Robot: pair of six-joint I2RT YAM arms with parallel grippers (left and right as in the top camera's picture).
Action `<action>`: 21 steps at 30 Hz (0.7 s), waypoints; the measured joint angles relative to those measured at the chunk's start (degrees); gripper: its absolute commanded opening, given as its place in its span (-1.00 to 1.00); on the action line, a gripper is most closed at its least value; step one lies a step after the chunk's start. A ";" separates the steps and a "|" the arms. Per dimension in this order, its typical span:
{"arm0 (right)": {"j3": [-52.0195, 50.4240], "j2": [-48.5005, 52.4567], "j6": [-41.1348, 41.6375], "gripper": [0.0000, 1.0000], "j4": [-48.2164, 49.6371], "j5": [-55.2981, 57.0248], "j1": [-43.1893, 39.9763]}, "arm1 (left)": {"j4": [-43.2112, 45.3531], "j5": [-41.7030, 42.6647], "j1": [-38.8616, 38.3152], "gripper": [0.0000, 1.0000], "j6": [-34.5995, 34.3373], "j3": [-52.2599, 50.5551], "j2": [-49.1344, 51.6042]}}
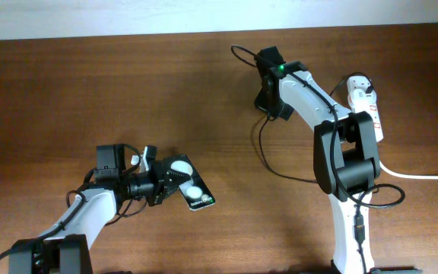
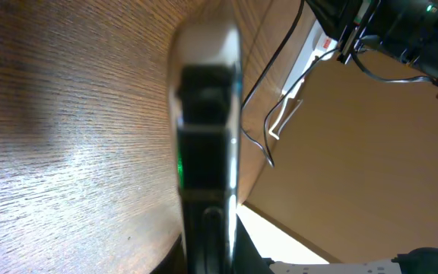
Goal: Plug charger to phone and switch on socket
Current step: 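Lower the right gripper and grasp the cable just behind its USB-C plug, then lift the USB-C plug with the right gripper toward the phone's bottom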
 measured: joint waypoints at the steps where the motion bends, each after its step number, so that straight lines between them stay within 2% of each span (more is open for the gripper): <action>1: 0.13 0.00 -1.07 -0.92 -0.98 -0.04 0.00 | -0.02 -0.02 0.00 -0.95 0.00 0.00 0.00; 2: 0.28 0.00 -2.38 -0.92 -2.08 -0.20 0.00 | -0.04 0.00 0.00 -1.00 0.00 0.00 0.00; 7: 0.00 -1.64 -10.95 -0.92 -8.81 -4.07 0.00 | -0.07 0.00 0.00 -1.00 0.00 0.00 0.00; 11: -0.24 -9.01 -17.29 -0.92 -15.15 -9.09 0.00 | 0.83 0.63 0.00 -1.00 -0.07 0.00 0.02; 16: -0.22 -24.52 -22.51 -0.92 -24.04 -14.25 0.00 | 11.93 6.03 0.00 -1.00 -2.58 -0.13 0.04; 21: -0.61 -34.75 -26.18 -0.92 -31.54 -19.50 0.09 | 32.87 10.10 -0.04 -1.00 -12.44 -0.13 2.10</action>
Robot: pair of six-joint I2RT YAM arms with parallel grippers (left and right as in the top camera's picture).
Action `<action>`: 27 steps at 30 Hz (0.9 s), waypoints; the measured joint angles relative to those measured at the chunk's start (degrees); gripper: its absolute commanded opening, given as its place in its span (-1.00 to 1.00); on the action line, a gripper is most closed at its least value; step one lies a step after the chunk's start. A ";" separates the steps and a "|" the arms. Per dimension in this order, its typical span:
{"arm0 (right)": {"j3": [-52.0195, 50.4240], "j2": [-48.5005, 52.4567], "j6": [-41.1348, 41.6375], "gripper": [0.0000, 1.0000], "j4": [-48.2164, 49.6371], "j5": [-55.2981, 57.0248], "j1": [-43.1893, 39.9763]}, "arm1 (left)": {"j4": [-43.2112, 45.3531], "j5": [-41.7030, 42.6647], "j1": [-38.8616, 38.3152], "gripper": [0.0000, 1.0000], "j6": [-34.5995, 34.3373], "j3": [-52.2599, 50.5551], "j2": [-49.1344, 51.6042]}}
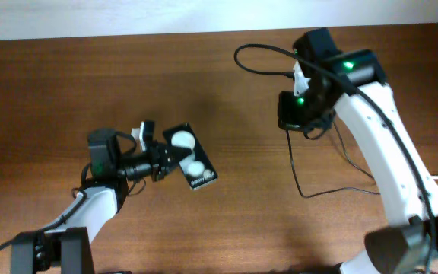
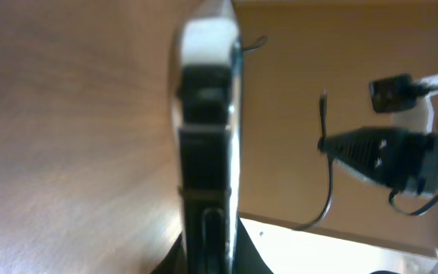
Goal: Plug charger to phone and switch on socket
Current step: 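Lift the USB-C plug with the right gripper toward the phone's bottom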
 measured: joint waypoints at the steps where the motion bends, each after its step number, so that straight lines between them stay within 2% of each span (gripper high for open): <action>1: -0.85 -1.84 -0.72 -0.92 -0.81 -1.25 0.33 | 6.38 0.83 -0.31 -1.00 -3.48 0.09 1.03; 3: -3.32 -4.94 -1.81 -0.92 -1.79 -2.58 1.64 | 13.18 1.73 -1.49 -1.00 -8.81 1.16 2.56; 7: -11.34 -11.08 -1.90 -0.92 0.02 -3.85 9.18 | 15.45 2.80 -5.66 -1.00 -14.36 6.36 6.12; 12: -24.24 -23.06 4.04 -0.92 6.40 -2.38 18.64 | 15.89 2.97 -6.51 -1.00 -16.15 11.45 7.50; 17: -35.91 -33.53 9.31 -0.92 19.43 2.89 31.61 | 15.89 2.80 -6.51 -1.00 -17.20 11.85 7.58; 21: -40.85 -33.90 15.08 -0.92 23.89 10.03 39.93 | 15.87 2.82 -6.80 -1.00 -18.23 11.85 7.58; 27: -41.05 -30.62 17.81 -0.92 28.81 14.25 41.83 | 15.87 4.20 -6.99 -1.00 -18.27 11.85 7.58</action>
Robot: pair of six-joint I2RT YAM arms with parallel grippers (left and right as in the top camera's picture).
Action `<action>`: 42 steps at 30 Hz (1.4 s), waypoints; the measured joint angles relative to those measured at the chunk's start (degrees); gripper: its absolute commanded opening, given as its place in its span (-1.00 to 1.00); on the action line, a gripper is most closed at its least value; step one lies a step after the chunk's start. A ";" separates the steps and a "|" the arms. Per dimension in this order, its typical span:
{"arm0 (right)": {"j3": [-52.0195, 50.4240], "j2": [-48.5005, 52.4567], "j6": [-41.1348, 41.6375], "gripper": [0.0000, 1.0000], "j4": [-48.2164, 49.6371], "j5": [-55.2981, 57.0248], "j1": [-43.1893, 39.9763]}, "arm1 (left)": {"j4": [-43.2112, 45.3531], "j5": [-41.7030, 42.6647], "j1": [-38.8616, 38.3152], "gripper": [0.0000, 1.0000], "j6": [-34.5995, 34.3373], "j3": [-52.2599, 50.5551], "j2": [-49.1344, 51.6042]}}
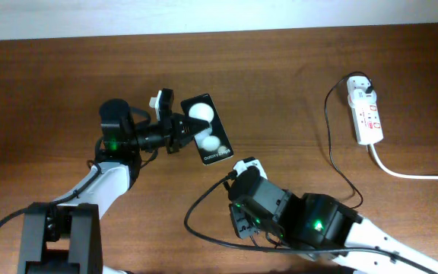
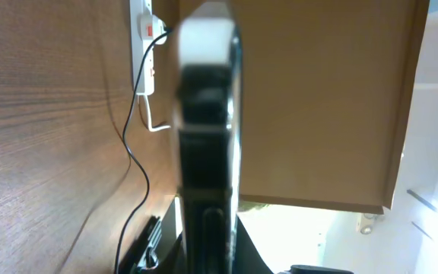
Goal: Plug charger to phone and switch on socket
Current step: 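Lift the USB-C plug with the right gripper toward the phone's bottom, then align the USB-C plug under the phone's charging port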
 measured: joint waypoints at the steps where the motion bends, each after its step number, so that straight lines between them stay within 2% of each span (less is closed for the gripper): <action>1: 0.00 0.55 0.11 -0.92 0.07 -0.07 0.00 | 0.00 0.15 0.00 -1.00 0.00 0.00 0.00; 16: -0.02 1.40 -1.77 -0.92 5.60 3.78 0.00 | 0.00 1.64 0.00 -1.00 3.56 0.00 0.02; 33: -0.02 4.52 3.50 -0.92 6.05 4.17 0.00 | 0.00 3.15 -0.02 -1.00 2.78 0.00 0.02; 42: -0.02 4.52 3.54 -0.92 6.08 4.17 0.00 | 0.02 4.63 -0.02 -1.00 7.04 0.02 0.02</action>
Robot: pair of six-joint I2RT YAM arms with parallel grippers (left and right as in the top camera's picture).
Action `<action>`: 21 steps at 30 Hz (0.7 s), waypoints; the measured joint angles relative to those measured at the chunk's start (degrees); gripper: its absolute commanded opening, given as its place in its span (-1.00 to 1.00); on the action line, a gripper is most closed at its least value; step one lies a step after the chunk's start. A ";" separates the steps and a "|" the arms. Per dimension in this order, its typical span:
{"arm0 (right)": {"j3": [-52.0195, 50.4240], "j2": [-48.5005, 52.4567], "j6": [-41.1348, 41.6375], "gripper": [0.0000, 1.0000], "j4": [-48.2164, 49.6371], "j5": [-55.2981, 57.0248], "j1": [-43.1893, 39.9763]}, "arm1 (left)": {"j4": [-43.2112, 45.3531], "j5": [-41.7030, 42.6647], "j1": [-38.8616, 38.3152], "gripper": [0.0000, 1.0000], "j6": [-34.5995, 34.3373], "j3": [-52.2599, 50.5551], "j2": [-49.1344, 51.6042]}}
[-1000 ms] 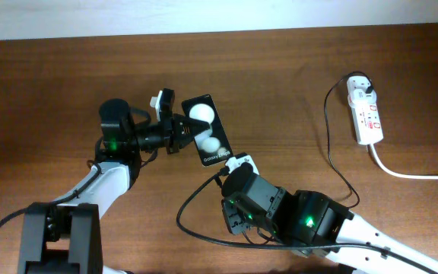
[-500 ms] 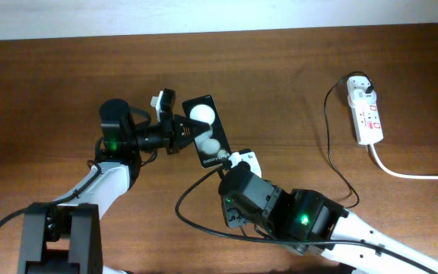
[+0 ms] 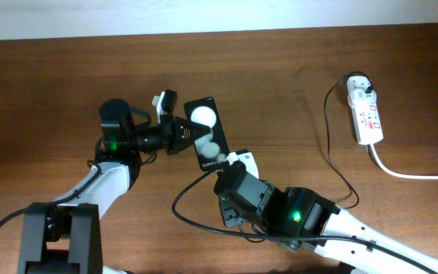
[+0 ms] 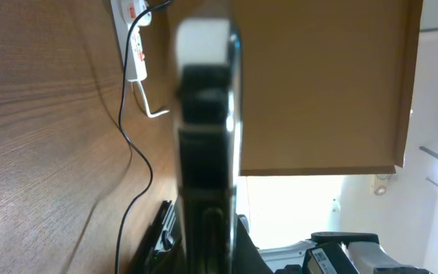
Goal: Plug charger to phone and switch on socket
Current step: 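Align the USB-C plug under the phone's charging port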
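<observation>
A black phone (image 3: 206, 141) with white round pads on its face is held off the table, my left gripper (image 3: 182, 135) shut on it. The left wrist view shows the phone (image 4: 204, 114) edge-on between the fingers. My right gripper (image 3: 230, 179) sits just below the phone's lower end, its fingers hidden under the wrist. The black charger cable (image 3: 333, 160) runs from the white power strip (image 3: 363, 110) along the table and loops up into that gripper. The plug tip and the phone's port are hidden.
The power strip lies at the back right, a plug (image 3: 360, 82) in its far end and a white cord (image 3: 417, 175) leaving to the right. Cable loops (image 3: 181, 209) lie near the front. In the left wrist view the strip (image 4: 131, 46) is at the top.
The right gripper has come slightly up and left, closer to the phone's lower end. The phone has tilted a little in the left gripper and stays in about the same place.
First the left gripper held the phone low at the front left while the right gripper was at the cable at the back. Then the right arm was raised with cable hanging. Later the phone was mid-table with the right gripper below it, now nearly touching.
</observation>
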 measured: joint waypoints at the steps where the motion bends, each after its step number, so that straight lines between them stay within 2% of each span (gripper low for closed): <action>1: 0.00 0.00 0.02 -0.92 0.00 0.00 0.00 | 0.00 0.00 0.00 -1.00 0.02 0.00 0.00; 21: 0.00 0.00 1.84 -0.92 -0.07 -1.49 0.00 | 0.00 -0.02 0.02 -1.00 0.61 0.00 0.00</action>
